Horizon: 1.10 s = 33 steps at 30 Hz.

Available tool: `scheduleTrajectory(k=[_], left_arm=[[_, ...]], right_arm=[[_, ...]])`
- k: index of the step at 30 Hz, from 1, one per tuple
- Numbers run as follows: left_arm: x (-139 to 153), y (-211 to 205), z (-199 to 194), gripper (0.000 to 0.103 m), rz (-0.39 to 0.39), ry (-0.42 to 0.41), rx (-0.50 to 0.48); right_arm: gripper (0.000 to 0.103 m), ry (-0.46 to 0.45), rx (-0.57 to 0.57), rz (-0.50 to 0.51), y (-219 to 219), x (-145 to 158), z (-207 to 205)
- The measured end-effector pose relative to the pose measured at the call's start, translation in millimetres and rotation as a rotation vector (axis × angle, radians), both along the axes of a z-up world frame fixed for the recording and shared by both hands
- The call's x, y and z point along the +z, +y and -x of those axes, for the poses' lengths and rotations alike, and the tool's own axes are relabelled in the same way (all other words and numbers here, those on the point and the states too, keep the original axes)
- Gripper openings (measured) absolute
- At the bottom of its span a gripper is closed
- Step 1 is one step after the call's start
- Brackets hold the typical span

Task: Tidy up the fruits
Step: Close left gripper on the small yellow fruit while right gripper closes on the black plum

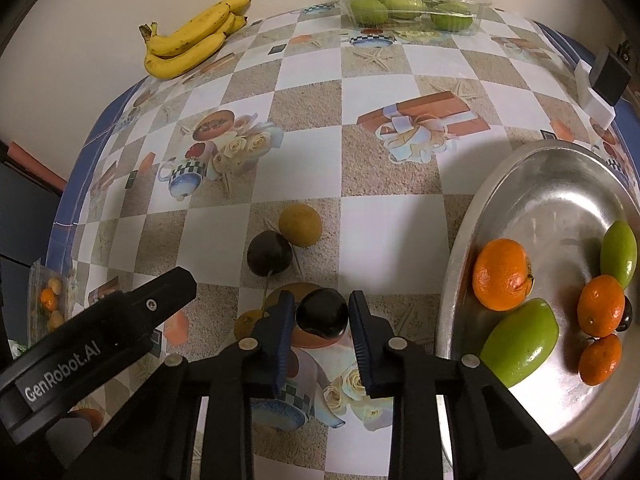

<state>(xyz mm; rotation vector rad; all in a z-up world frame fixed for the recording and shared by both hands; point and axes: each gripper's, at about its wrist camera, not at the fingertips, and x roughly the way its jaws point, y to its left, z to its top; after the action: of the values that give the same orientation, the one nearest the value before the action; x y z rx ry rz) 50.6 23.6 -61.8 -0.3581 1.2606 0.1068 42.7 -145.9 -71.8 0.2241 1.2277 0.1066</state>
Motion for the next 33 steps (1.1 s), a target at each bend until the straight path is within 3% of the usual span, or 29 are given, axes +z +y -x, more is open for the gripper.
scheduleTrajectory(k=[13, 18, 33], left_arm=[[3, -6, 1, 0.093, 0.009, -0.011, -0.018], [0, -7, 1, 0.090, 0.047, -0.002, -0.018], [-1, -36, 3, 0.067, 0.075, 0.012, -0.103]], right_arm=[[0.027, -0.014, -0.023, -0.031, -7, 14, 4], [0.027, -0.022, -0.030, -0.023, -11, 27, 9], [0.027, -0.052, -0.089, -0.029, -40, 45, 15]])
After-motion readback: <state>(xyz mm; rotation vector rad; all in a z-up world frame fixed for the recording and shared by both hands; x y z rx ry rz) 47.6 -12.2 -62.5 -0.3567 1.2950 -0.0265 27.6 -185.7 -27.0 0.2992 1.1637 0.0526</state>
